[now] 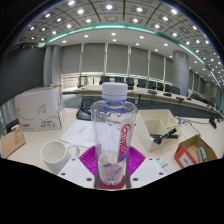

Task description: Pour water

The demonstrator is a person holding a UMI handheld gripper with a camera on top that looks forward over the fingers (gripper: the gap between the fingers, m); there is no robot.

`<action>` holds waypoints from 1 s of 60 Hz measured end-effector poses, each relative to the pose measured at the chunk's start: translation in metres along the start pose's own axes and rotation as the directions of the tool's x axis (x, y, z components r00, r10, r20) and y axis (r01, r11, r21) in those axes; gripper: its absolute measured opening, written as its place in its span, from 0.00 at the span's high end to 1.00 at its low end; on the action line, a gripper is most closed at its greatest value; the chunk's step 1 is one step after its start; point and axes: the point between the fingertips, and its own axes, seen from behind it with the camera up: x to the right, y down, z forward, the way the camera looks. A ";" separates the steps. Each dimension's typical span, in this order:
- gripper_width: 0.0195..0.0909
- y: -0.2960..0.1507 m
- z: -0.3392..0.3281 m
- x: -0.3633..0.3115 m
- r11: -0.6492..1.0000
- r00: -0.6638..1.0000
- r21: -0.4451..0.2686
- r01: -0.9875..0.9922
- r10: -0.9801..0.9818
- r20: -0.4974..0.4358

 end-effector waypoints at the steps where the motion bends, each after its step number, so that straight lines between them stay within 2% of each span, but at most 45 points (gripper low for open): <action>1: 0.78 0.005 0.001 0.000 1.000 1.000 -0.005 0.001 -0.001 0.000; 5: 0.77 0.023 0.003 -0.001 1.000 1.000 -0.022 0.009 -0.009 -0.006; 7: 0.78 0.019 0.002 -0.001 1.000 1.000 0.015 0.000 0.000 -0.007; 11: 0.74 0.021 -0.001 0.002 0.999 1.000 0.027 -0.018 0.018 -0.014; 20: 0.53 0.023 -0.001 0.008 0.998 0.998 -0.013 -0.055 0.055 -0.030; 22: 0.39 0.026 0.001 0.006 0.997 0.998 -0.037 -0.061 0.060 -0.035; 25: 0.05 0.026 -0.006 0.005 0.996 0.997 -0.058 -0.069 0.067 -0.032; 28: 0.11 0.026 -0.013 0.005 0.994 0.997 -0.080 -0.073 0.070 -0.037; 32: 0.05 0.022 -0.027 0.006 0.992 0.996 -0.100 -0.073 0.067 -0.061; 42: 0.07 0.007 -0.090 -0.017 0.988 0.996 -0.141 -0.070 0.060 -0.073; 53: 0.07 -0.004 -0.192 -0.056 0.976 0.995 -0.208 -0.060 0.042 -0.090; 60: 0.07 -0.009 -0.254 -0.080 0.975 0.996 -0.215 -0.059 0.042 -0.084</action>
